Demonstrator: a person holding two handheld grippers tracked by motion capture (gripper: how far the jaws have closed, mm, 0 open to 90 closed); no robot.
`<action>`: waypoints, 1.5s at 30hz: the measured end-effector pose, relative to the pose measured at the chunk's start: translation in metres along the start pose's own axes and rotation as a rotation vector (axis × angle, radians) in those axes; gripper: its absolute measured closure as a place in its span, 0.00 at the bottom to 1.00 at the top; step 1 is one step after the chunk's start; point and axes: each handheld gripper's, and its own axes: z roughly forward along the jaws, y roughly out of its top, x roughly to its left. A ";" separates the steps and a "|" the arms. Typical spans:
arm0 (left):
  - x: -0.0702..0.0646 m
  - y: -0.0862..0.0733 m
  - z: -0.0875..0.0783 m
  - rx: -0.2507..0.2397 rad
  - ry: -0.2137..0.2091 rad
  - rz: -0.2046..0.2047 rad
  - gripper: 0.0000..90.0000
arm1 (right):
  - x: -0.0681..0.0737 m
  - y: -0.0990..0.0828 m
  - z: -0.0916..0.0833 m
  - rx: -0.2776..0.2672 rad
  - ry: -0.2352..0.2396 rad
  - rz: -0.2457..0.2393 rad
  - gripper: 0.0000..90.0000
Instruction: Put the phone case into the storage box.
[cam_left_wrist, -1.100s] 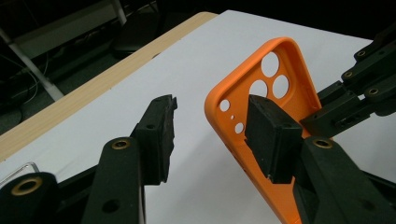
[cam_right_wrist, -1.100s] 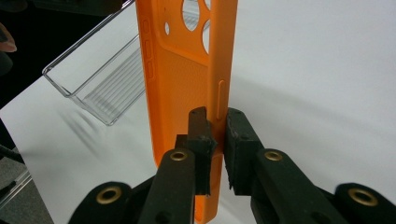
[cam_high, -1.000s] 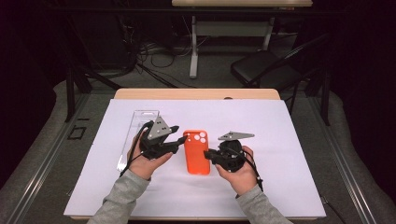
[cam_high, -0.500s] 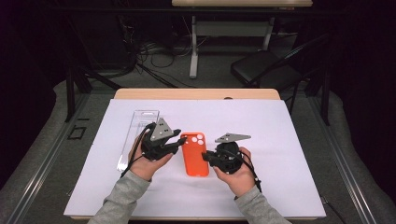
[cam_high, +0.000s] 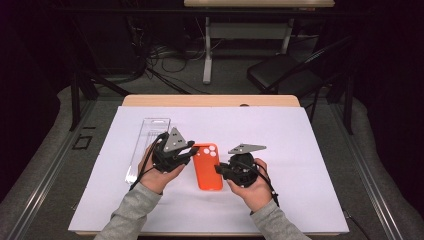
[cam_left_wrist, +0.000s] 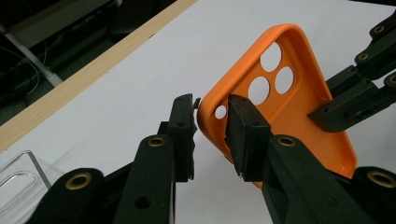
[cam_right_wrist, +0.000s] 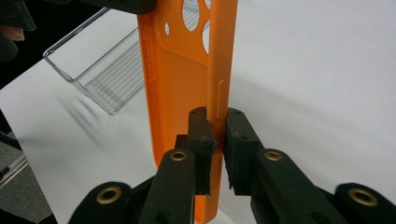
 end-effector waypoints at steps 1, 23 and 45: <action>0.000 0.000 0.000 0.002 0.001 0.003 0.82 | 0.000 0.000 0.000 0.001 0.001 -0.003 0.91; 0.001 -0.001 -0.001 0.020 0.001 0.011 0.89 | 0.001 -0.001 0.002 0.010 0.009 -0.002 0.91; 0.001 -0.002 -0.003 0.027 -0.003 -0.028 0.90 | 0.001 -0.001 0.003 0.013 0.017 -0.010 0.91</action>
